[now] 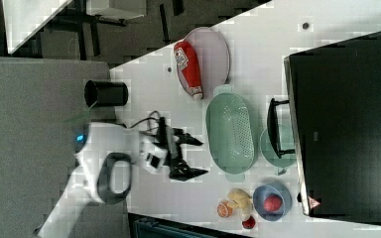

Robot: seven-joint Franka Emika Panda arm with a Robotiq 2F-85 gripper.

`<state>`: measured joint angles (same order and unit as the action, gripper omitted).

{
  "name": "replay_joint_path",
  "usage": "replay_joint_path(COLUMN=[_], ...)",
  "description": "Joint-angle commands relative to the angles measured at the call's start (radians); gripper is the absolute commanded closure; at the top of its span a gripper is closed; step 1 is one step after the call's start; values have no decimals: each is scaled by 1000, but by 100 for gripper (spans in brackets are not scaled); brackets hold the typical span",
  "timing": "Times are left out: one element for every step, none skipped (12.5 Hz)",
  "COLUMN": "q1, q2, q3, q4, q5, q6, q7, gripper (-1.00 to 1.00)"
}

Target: Drag strainer right to left.

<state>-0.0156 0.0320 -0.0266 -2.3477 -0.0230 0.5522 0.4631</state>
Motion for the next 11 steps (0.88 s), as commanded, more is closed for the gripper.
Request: replay_joint_path(q1=[-5,-4,-2,1,5,9,11,12,13,16,18], q2=[40,83,124,162,198,230,260,288,313,333,350], q3=[34,35,36,36,36,37,37,38,39,42,44], q4=[2,-5,-13,-22,-32,-41,-49,-57,-59,-59,-60], q5=[-13,-13,-13,-13,-13,-13,-13,-12,-8,-2,-1], q6=[159,223,286,348,404,455,495,529,558,587,595], q7=[150,194,233,260,275,279,279,279,280,280,280], gripper=[-100,-100,-100,-100,-100,-100,-100,-100,-100,-100,-100])
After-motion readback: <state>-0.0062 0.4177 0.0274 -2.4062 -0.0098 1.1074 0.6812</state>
